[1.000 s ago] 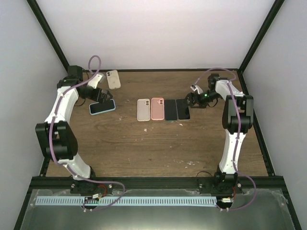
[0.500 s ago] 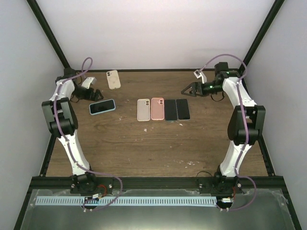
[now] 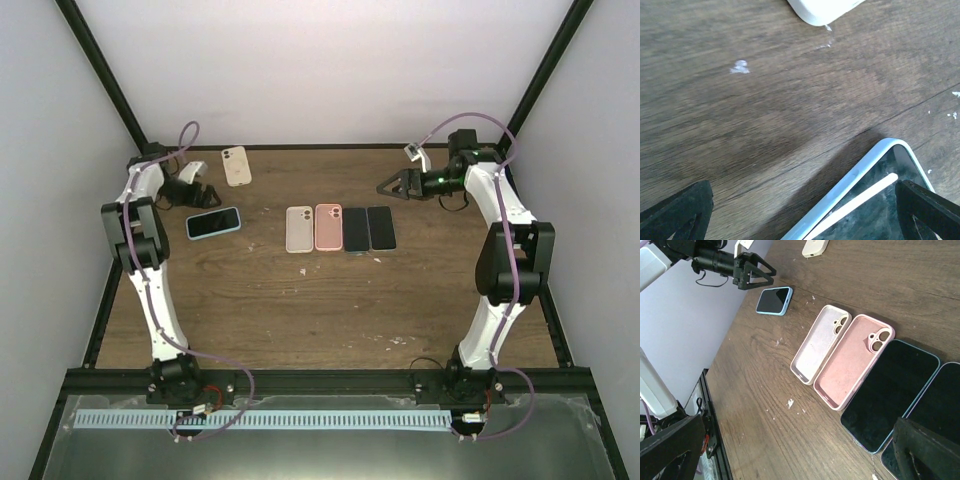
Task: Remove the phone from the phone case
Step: Pick up the phone at the center of the board.
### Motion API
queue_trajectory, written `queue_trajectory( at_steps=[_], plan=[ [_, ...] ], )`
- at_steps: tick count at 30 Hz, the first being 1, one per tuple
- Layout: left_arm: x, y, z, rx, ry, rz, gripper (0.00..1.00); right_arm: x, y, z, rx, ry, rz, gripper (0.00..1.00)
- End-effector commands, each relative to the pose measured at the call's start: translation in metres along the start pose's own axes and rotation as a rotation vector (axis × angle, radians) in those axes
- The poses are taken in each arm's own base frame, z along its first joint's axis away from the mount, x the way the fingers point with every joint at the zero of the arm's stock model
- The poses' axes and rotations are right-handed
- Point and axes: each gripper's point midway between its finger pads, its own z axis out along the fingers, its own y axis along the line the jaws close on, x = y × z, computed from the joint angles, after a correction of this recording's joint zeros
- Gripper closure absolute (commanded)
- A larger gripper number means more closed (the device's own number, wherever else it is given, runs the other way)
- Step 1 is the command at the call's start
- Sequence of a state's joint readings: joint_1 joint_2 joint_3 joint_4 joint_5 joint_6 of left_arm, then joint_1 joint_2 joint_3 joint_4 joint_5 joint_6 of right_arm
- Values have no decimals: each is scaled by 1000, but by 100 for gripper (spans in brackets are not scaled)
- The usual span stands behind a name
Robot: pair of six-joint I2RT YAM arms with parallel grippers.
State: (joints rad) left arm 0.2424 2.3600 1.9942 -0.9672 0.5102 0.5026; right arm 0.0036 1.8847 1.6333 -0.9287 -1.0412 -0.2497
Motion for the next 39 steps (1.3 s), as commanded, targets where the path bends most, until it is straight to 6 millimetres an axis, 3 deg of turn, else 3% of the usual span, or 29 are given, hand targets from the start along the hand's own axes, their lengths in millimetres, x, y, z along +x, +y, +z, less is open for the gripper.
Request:
queue_trajectory(
  at_steps=[1,7,12,19,22,29,39],
  plan=[
    [4,-20,16,75,27,12,0,-8,16,-5,-28,-26,-37,0],
    [19,-52,33,151,94,69,0,-8,17,-4,-36,-26,-36,0],
    [34,-68,40,194,154,81,0,-8,18,-5,-37,-27,-37,0],
    [70,-82,28,216,237,134,0,-9,24,-8,-43,-26,-59,0],
    [84,-77,16,180,250,181,0,-14,30,-11,-47,-38,-84,0],
    [110,-56,-1,115,307,292,0,-46,72,-21,-118,-79,-172,0],
    [151,-55,3,-4,360,349,1,-114,163,-40,-278,-198,-207,0]
  ],
)
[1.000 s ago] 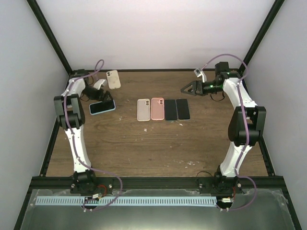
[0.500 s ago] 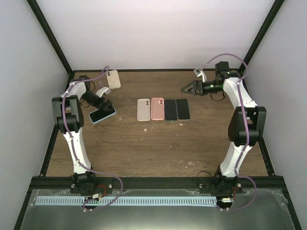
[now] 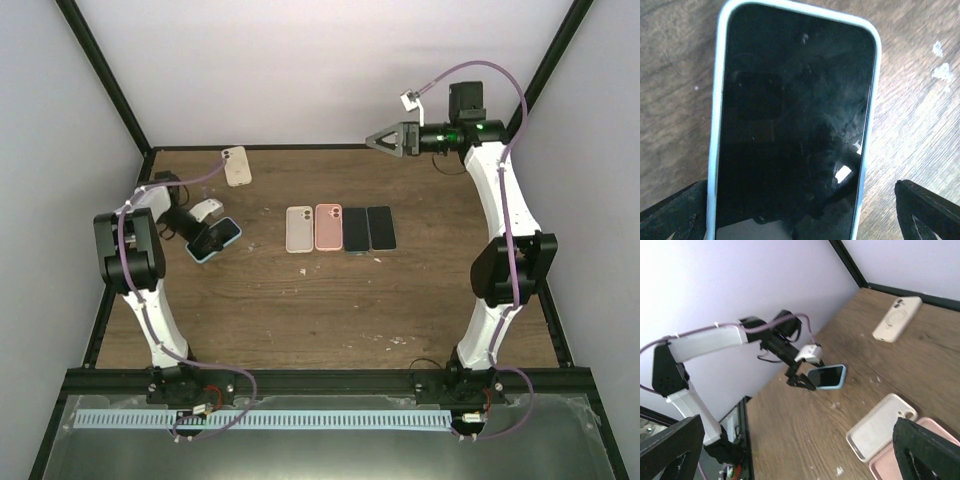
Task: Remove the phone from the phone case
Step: Pick up the phone at the center of the board.
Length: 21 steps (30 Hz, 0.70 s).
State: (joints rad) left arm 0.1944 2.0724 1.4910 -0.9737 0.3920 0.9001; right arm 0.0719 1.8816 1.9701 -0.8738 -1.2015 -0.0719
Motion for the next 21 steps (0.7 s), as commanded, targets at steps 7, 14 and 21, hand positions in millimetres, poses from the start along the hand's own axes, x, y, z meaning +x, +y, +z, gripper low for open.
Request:
queue_trajectory(
  at_steps=[7,14,21],
  plan=[
    [59,-20,32,-156,188,64,9,-59,95,11,-196,-80,65,0],
    [55,-17,35,-234,173,1,27,-68,114,13,-246,-79,231,0],
    [42,-27,27,-237,160,10,43,-58,121,10,-255,-48,355,0]
  ],
)
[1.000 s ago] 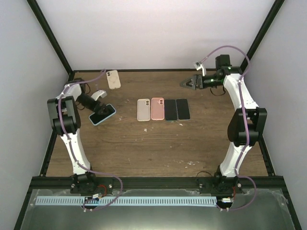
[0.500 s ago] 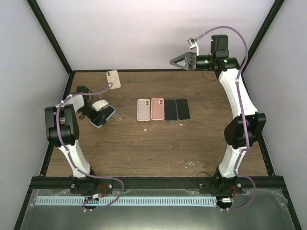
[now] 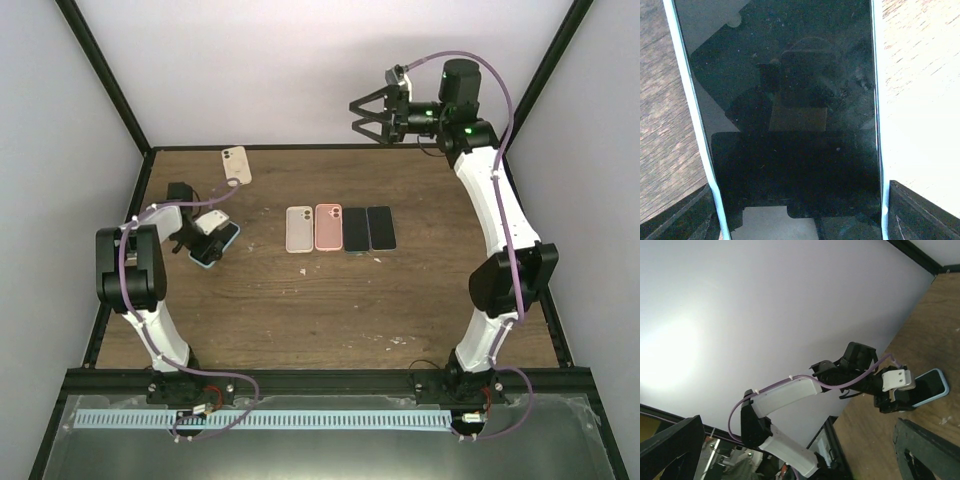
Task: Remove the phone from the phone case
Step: Pick up the phone at the center of the board.
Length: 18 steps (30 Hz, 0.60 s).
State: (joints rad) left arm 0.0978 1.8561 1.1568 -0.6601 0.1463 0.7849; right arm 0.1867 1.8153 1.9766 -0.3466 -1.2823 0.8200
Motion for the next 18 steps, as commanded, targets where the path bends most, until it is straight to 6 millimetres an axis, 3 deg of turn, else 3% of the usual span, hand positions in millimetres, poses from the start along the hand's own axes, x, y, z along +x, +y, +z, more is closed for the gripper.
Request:
queue_trajectory(
  at_steps=[1,5,11,15,18],
  plan=[
    [19,-24,15,42,105,4,45,12,31,-5,-37,20,65,0],
    [11,-39,15,53,102,47,51,18,39,-7,-49,23,108,0],
    [-5,-54,17,69,83,81,57,18,25,-5,-35,9,156,0],
    [-7,-68,19,75,91,133,60,18,46,-9,-37,-5,87,0],
    [-8,-77,20,83,94,168,63,22,39,-9,-26,5,76,0]
  ],
)
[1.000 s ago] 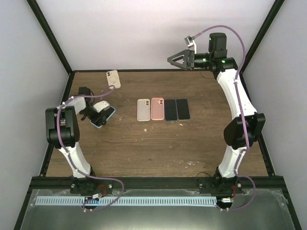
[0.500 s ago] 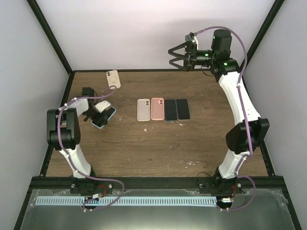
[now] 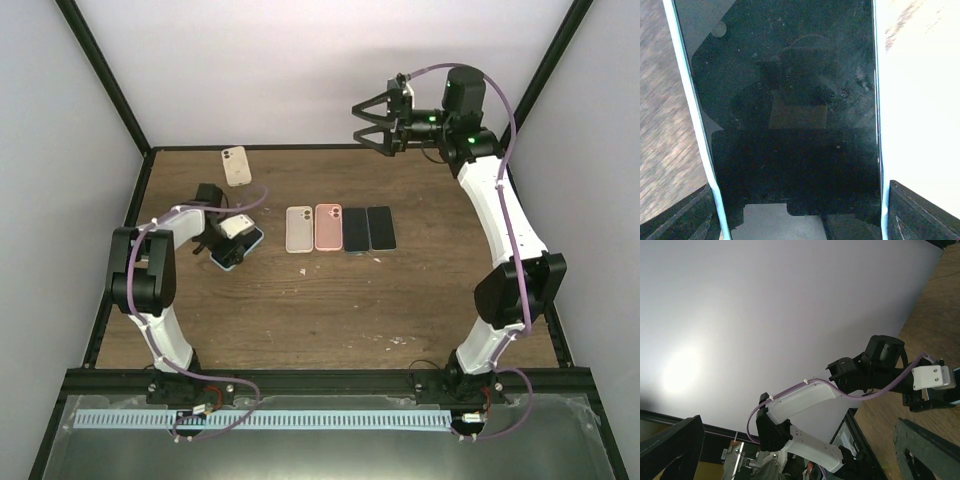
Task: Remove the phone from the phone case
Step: Pick up the phone at the center of the board.
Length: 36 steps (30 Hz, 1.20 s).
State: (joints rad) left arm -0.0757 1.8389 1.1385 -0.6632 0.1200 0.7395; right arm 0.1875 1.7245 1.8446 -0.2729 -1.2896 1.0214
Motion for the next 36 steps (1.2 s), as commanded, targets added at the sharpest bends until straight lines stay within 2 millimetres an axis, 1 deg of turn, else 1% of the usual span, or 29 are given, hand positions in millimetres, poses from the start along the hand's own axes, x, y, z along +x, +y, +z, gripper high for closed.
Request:
queue_trajectory(
  at_steps=[1,3,7,9,12,16,21,25,29,33,36],
  plan=[
    [17,-30,15,69,76,51,64,13,23,-3,-18,23,-99,0],
    [14,-35,13,81,66,55,66,16,10,-5,-4,24,-136,0],
    [9,-44,3,71,47,93,68,20,-20,-18,41,2,-214,0],
    [5,-46,-4,60,33,111,68,21,-34,-23,86,-11,-301,0],
    [-1,-48,-17,49,2,133,69,31,-50,-25,140,-13,-392,0],
    [-4,-51,-36,27,-26,178,71,47,-65,-29,179,-8,-503,0],
    [-3,-59,-60,9,-53,259,71,67,-93,-28,198,42,-544,0],
    [-6,-75,-85,-15,-97,371,72,95,-121,-16,152,127,-517,0],
    [-9,-103,-108,-74,-132,562,72,123,-148,6,127,249,-460,4],
    [-14,-127,-128,-125,-169,728,72,146,-163,23,120,351,-454,7],
    [-15,-146,-137,-177,-191,870,72,159,-169,31,118,416,-462,9]
  ],
)
